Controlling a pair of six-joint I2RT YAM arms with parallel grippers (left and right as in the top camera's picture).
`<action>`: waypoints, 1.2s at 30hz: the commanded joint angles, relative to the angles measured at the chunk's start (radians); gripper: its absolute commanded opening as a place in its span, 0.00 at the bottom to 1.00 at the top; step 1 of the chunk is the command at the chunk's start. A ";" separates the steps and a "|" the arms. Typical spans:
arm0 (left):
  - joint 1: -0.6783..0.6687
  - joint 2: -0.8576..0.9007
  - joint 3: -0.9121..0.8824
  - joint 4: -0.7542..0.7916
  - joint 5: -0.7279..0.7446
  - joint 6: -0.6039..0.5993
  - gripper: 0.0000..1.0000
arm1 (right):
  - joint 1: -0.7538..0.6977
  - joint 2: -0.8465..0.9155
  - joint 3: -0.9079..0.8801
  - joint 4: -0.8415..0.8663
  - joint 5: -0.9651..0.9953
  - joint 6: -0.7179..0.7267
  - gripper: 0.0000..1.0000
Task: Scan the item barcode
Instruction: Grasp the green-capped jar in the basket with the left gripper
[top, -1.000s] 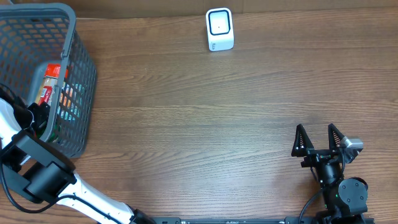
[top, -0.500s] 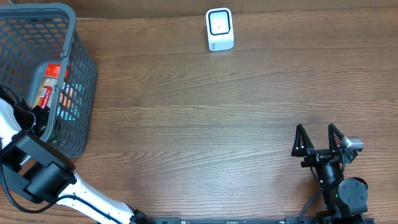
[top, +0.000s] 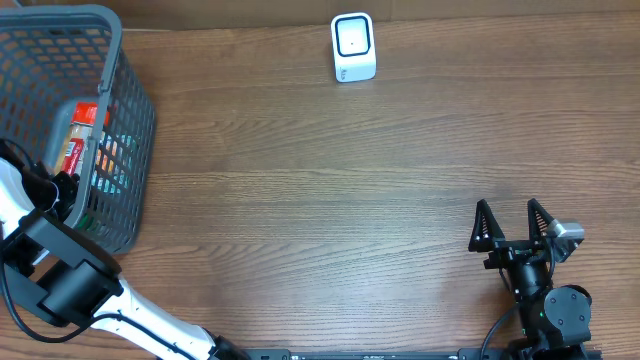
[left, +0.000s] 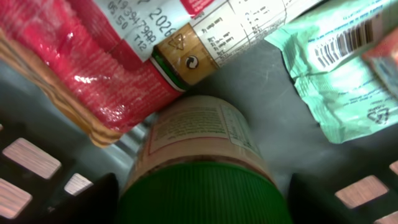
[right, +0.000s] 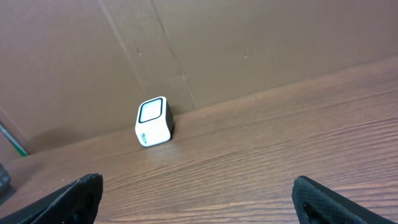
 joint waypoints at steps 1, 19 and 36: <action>-0.008 0.011 -0.013 -0.006 0.019 -0.020 0.93 | -0.001 -0.010 -0.011 0.002 0.003 -0.004 1.00; -0.009 0.011 -0.013 -0.065 0.026 -0.043 0.75 | -0.001 -0.010 -0.011 0.002 0.002 -0.004 1.00; -0.021 0.002 0.351 -0.190 0.026 -0.035 0.56 | -0.001 -0.010 -0.011 0.002 0.002 -0.004 1.00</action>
